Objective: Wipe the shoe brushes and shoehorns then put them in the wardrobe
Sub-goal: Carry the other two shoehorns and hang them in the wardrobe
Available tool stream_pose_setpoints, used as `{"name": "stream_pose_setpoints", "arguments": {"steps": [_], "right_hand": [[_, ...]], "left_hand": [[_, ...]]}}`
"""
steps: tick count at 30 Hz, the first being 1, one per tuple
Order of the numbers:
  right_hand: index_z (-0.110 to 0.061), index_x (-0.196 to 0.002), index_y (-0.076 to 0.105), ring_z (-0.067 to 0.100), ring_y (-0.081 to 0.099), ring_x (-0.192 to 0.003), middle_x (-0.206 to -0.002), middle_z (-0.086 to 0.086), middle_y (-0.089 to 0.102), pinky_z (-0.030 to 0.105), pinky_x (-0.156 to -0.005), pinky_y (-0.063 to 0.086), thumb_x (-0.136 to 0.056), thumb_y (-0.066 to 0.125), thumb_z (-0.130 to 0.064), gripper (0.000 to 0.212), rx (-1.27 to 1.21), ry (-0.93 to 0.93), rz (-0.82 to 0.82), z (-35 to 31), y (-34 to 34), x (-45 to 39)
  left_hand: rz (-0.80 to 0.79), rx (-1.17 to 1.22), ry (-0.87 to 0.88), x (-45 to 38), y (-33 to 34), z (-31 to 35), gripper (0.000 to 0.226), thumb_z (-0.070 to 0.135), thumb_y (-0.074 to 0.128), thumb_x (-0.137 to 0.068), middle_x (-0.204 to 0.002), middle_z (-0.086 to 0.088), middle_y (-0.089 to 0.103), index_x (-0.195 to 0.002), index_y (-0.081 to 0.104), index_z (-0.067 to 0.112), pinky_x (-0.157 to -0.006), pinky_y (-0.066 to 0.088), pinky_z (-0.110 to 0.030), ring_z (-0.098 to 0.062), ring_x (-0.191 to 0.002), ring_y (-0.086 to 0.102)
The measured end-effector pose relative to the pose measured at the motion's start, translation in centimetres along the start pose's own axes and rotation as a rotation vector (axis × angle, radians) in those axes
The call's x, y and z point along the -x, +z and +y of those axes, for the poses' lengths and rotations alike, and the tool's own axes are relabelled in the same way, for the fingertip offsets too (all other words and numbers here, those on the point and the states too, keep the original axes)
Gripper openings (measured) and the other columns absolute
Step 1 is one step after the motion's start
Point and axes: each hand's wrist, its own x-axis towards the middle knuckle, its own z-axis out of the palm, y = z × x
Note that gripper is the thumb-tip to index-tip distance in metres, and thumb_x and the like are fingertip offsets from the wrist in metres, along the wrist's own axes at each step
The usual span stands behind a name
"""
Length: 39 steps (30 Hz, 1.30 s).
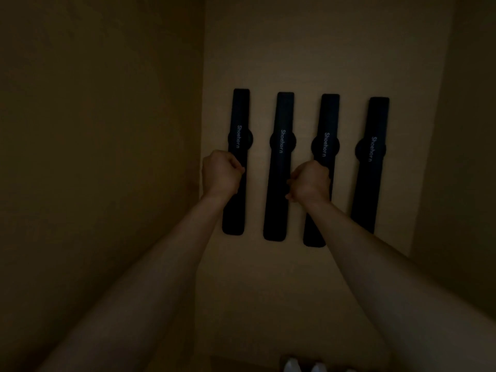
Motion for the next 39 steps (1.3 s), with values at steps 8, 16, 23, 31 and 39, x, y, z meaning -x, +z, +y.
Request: {"name": "stream_pose_setpoints", "arguments": {"steps": [8,16,23,31,39], "right_hand": [[-0.002,-0.085,0.065,0.032,0.070,-0.066,-0.086,0.019,0.069,0.045,-0.057,0.061,-0.094,0.060,-0.002,0.011,-0.048,-0.204,0.135,-1.3,0.7,0.7],[0.000,-0.088,0.067,0.032,0.072,-0.066,-0.083,0.017,0.070,0.042,-0.060,0.062,-0.093,0.065,-0.006,0.009,-0.127,-0.125,-0.060,-3.6,4.7,1.6],[0.000,-0.086,0.070,0.026,0.071,-0.058,-0.074,0.017,0.072,0.041,-0.058,0.062,-0.097,0.063,-0.016,0.020,-0.032,-0.135,-0.061,-4.6,6.5,1.1],[0.001,-0.090,0.071,0.029,0.073,-0.071,-0.084,0.017,0.073,0.043,-0.065,0.062,-0.097,0.061,-0.012,0.017,0.036,-0.141,-0.034,-4.8,7.3,0.2],[-0.001,-0.092,0.071,0.024,0.073,-0.069,-0.084,0.014,0.074,0.035,-0.058,0.061,-0.092,0.069,-0.012,0.011,0.068,-0.134,-0.052,-4.7,7.1,0.0]], "left_hand": [[0.055,-0.096,0.064,0.1,-0.9,-0.3,0.004,0.007,0.066,-0.088,-0.086,-0.012,0.066,-0.089,0.063,0.005,-0.059,0.060,-0.046,-0.028,-0.073,0.066],[0.025,-0.136,0.029,-0.5,-0.9,-1.4,0.013,0.013,0.061,-0.093,-0.097,-0.011,0.067,-0.101,0.065,0.003,-0.066,0.053,-0.031,-0.017,-0.079,0.058],[0.020,-0.099,-0.002,-1.8,-0.5,-1.9,0.024,0.014,0.063,-0.092,-0.083,-0.008,0.062,-0.069,0.055,0.019,-0.071,0.053,-0.036,-0.020,-0.077,0.059],[0.043,-0.112,-0.031,-2.3,-0.5,-2.7,0.034,0.006,0.061,-0.088,-0.078,-0.003,0.062,-0.060,0.051,0.022,-0.066,0.053,-0.035,-0.019,-0.074,0.060],[0.047,-0.103,-0.036,-2.2,-0.5,-2.5,0.028,0.005,0.061,-0.089,-0.080,-0.002,0.061,-0.066,0.055,0.020,-0.071,0.054,-0.035,-0.018,-0.077,0.058]]}}
